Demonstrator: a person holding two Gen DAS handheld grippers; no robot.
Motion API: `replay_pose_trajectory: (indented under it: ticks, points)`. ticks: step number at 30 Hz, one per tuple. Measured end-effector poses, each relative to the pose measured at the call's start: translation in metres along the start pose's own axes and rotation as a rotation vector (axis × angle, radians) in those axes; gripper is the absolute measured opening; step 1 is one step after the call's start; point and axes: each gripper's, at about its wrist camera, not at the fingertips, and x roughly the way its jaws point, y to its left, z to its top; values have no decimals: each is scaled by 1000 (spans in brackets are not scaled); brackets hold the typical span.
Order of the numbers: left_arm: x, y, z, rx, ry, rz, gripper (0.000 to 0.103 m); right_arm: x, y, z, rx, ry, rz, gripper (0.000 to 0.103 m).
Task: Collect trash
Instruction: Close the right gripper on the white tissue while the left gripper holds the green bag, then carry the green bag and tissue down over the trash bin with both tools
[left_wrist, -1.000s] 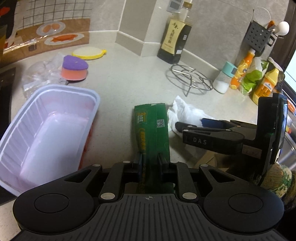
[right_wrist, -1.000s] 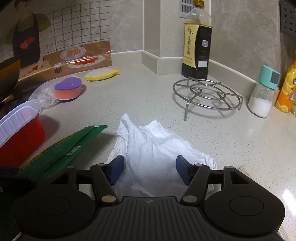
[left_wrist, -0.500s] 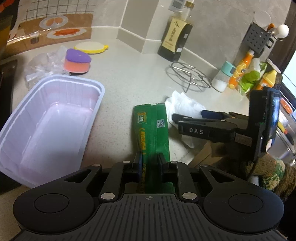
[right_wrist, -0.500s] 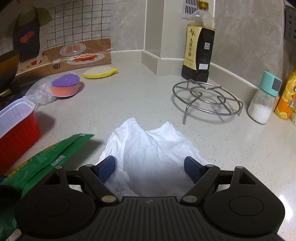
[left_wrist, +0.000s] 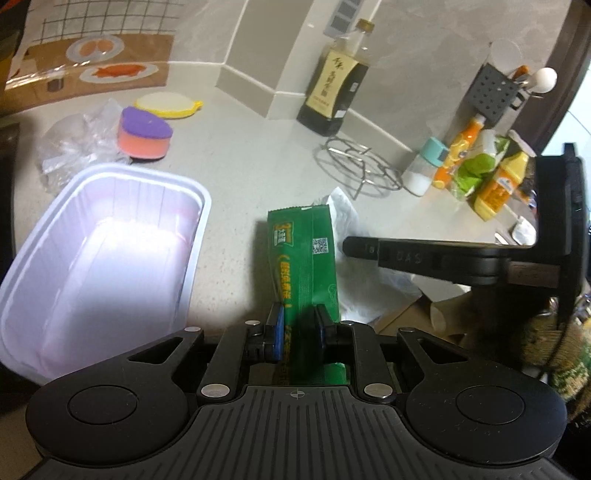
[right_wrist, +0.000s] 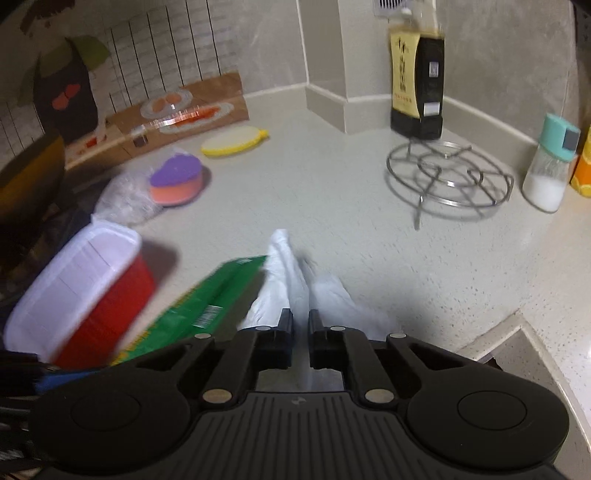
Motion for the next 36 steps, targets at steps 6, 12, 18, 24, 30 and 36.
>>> replay_pose_trajectory:
  ticks: [6, 12, 18, 24, 30, 36]
  points:
    - [-8, -6, 5, 60, -8, -83, 21, -42, 7, -3, 75, -71, -28, 7]
    - [-1, -33, 2, 176, 50, -190, 21, -88, -6, -34, 199, -140, -135, 7]
    - [18, -71, -24, 323, 180, -304, 21, -130, -30, -91, 399, -155, -306, 7]
    - [40, -100, -67, 421, 322, -393, 21, -162, -37, -153, 610, -133, -416, 7]
    - [95, -99, -110, 394, 491, -344, 21, -176, -43, -210, 766, -130, -461, 7]
    - [167, -73, -167, 339, 728, -176, 20, -162, -61, -270, 935, -110, -460, 7]
